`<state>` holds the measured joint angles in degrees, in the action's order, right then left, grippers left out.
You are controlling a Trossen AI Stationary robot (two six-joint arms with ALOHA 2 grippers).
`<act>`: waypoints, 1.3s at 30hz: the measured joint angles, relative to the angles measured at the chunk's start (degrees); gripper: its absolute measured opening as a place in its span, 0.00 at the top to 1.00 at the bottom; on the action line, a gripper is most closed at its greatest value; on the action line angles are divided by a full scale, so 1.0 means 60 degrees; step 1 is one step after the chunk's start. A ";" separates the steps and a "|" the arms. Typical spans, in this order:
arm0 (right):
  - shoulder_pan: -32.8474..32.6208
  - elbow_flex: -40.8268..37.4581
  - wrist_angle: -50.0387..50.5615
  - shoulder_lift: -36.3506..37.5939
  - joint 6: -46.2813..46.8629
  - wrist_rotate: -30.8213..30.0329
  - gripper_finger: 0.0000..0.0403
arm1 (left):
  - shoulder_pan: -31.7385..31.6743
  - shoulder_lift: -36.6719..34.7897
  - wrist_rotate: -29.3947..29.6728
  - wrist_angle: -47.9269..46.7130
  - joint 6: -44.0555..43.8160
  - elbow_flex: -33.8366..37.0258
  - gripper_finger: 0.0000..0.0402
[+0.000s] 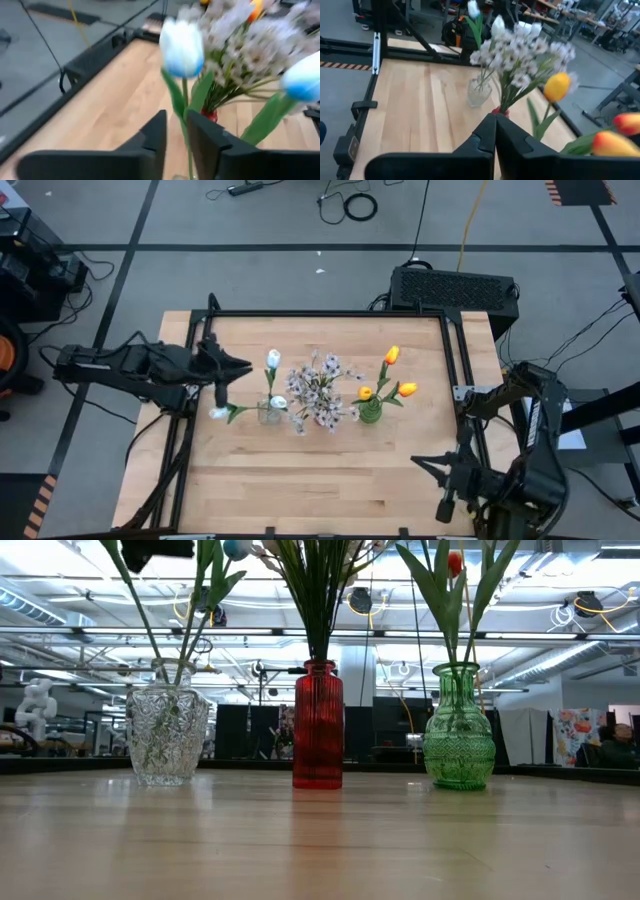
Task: Sort flowers into vase by color
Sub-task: Put the white tulip into the transparent vase
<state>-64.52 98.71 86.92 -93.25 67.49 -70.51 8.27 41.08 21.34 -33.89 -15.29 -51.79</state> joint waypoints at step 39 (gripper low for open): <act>-0.0061 -0.0428 -0.0533 0.0087 -0.0106 0.0006 1.00 | 0.0011 0.0558 -0.0248 0.3785 0.0652 0.1544 0.57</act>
<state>-64.88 96.14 83.72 -92.73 66.85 -70.48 8.34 44.42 19.85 -11.18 -11.38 -42.52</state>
